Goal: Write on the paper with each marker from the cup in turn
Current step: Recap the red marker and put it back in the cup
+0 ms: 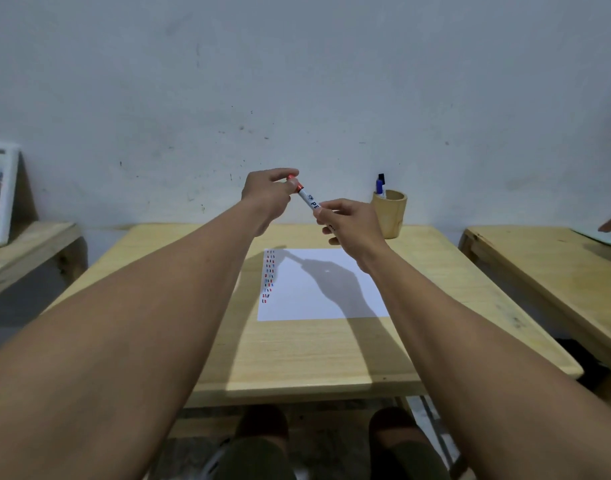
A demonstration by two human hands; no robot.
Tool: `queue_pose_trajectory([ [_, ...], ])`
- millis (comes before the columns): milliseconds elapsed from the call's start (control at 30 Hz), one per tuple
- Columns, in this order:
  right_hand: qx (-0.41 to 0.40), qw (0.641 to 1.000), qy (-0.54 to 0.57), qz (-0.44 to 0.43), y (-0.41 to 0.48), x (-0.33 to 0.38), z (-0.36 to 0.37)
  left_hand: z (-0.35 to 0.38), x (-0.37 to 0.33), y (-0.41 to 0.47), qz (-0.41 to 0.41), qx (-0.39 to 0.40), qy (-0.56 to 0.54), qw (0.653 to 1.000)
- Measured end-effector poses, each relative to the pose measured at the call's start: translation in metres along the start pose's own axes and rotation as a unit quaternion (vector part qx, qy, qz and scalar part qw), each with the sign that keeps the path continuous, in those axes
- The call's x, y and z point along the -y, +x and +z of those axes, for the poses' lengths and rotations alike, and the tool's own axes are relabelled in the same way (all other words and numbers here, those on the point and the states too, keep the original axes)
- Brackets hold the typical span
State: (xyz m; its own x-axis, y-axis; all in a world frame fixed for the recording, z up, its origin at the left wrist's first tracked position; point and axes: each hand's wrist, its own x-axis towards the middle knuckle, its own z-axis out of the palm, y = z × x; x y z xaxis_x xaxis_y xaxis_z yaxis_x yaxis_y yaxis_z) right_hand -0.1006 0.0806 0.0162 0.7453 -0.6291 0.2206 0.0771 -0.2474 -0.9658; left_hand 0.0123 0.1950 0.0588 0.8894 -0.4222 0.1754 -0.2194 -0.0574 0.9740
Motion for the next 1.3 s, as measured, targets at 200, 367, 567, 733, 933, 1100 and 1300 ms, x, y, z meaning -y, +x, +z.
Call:
queue_pose_trajectory([
  [200, 0.005, 0.997, -0.064, -0.043, 0.012, -0.001, -0.015, 0.024, -0.003, 0.001, 0.052, -0.032, 0.033, 0.998],
  [367, 0.016, 0.991, -0.121, -0.052, 0.022, 0.001, -0.03, 0.047, -0.012, 0.001, 0.055, -0.047, 0.033, 0.997],
  [567, -0.009, 0.985, -0.164, -0.053, 0.039, 0.002, -0.059, 0.077, -0.02, 0.01, 0.077, -0.01, 0.034, 0.996],
  [733, -0.025, 0.982, -0.18, -0.049, 0.06, -0.004, -0.085, 0.107, -0.008, 0.025, 0.063, -0.001, 0.049, 0.997],
  [933, -0.075, 0.975, -0.208, -0.032, 0.094, -0.011, -0.118, 0.138, 0.026, 0.039, 0.042, 0.033, 0.134, 0.989],
  [1100, -0.115, 0.969, -0.215, -0.044, 0.128, -0.005, -0.134, 0.164, 0.047, 0.056, 0.017, 0.081, 0.172, 0.982],
  [1300, -0.137, 0.961, -0.229, -0.064, 0.16, -0.002, -0.145, 0.195, 0.058, 0.077, -0.002, 0.123, 0.177, 0.977],
])
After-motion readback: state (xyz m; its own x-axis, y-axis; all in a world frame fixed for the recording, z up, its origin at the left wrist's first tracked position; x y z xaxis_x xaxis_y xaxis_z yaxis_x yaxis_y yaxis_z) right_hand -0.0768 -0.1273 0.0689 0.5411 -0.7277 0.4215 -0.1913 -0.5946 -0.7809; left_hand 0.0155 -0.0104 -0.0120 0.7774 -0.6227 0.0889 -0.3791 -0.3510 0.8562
